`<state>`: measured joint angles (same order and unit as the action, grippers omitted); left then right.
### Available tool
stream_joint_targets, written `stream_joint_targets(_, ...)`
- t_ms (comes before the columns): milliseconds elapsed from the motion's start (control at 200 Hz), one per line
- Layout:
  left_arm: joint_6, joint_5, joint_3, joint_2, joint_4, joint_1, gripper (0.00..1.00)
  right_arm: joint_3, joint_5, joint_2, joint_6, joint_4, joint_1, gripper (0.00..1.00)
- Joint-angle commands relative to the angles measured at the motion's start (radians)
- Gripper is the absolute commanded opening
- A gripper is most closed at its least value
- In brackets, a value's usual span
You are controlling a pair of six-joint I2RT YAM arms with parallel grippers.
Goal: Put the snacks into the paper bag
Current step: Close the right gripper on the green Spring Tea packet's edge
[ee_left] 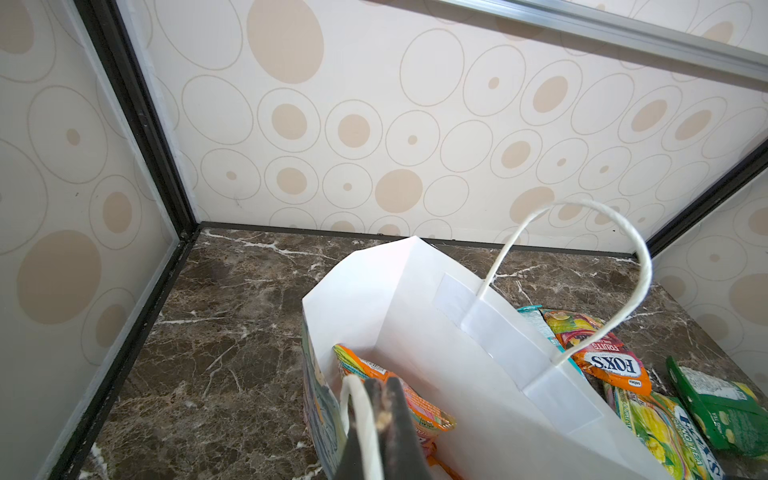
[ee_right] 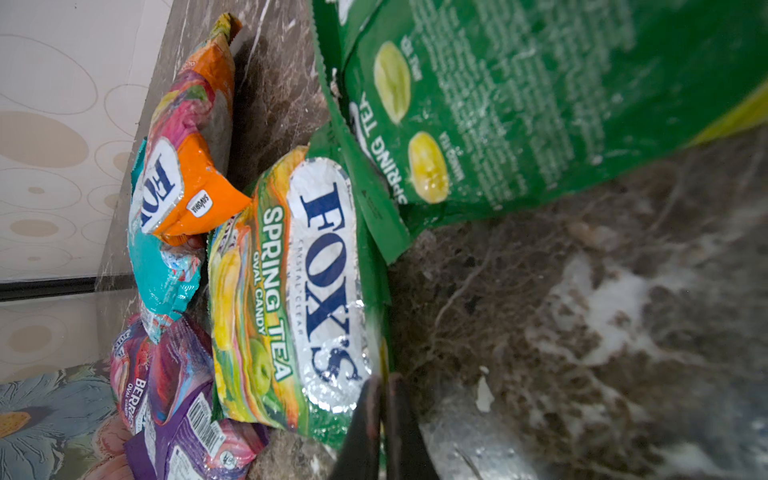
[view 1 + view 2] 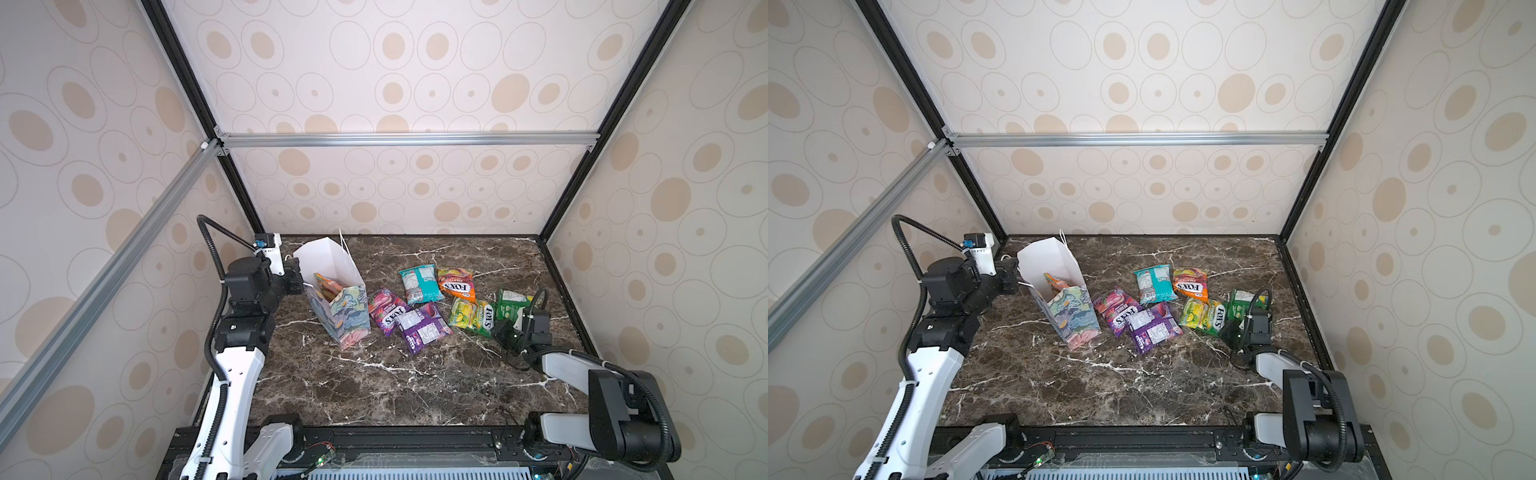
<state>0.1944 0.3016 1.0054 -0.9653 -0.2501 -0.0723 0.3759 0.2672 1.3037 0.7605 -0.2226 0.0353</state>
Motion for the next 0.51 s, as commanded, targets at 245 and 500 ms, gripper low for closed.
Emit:
stream_joint_targets(245, -0.008, -0.001, 0.007, 0.007, 0.002, -0.008, 0.0, -0.006, -0.004, -0.073, -0.027, 0.043, 0.005, 0.0)
stream_joint_targets(500, -0.007, 0.001, 0.009, 0.005, 0.0, -0.007, 0.0, 0.018, -0.051, -0.106, -0.051, 0.14, 0.005, 0.2)
